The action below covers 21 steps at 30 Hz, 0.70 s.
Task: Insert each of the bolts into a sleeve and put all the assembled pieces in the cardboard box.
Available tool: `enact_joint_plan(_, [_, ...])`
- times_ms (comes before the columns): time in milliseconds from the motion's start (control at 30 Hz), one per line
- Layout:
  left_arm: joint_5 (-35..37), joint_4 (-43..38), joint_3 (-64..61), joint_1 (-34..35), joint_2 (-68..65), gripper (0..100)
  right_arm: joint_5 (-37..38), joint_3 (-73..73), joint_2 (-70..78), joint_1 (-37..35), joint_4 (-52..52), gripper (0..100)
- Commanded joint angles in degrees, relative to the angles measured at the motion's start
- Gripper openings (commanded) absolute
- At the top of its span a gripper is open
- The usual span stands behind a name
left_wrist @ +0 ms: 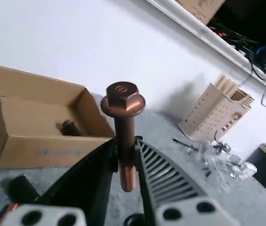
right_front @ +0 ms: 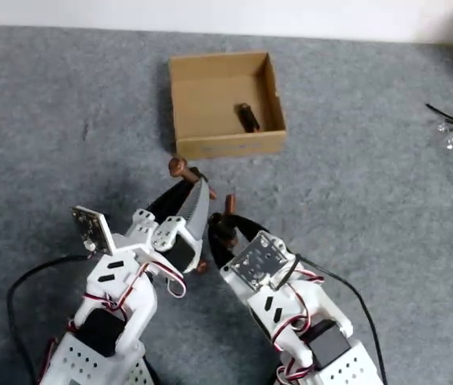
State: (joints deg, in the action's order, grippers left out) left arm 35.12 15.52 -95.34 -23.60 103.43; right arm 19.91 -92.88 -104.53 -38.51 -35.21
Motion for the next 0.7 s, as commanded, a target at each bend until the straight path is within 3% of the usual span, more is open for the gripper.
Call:
enact_joint_plan(0, [0.4, 4.0, 4.7, -0.9, 0.8, 1, 2.5, 0.6, -0.8, -0.8, 2.6, 0.5])
enact_joint_plan(200, [0.4, 11.6, 8.2, -0.9, 0.8, 1, 5.2, 0.3, -0.8, -0.3, 4.7, 0.5])
enact_joint_plan(667, [0.4, 14.6, 11.2, -1.0, 0.8, 1, 5.5, -2.2, -0.8, -0.4, 5.1, 0.5])
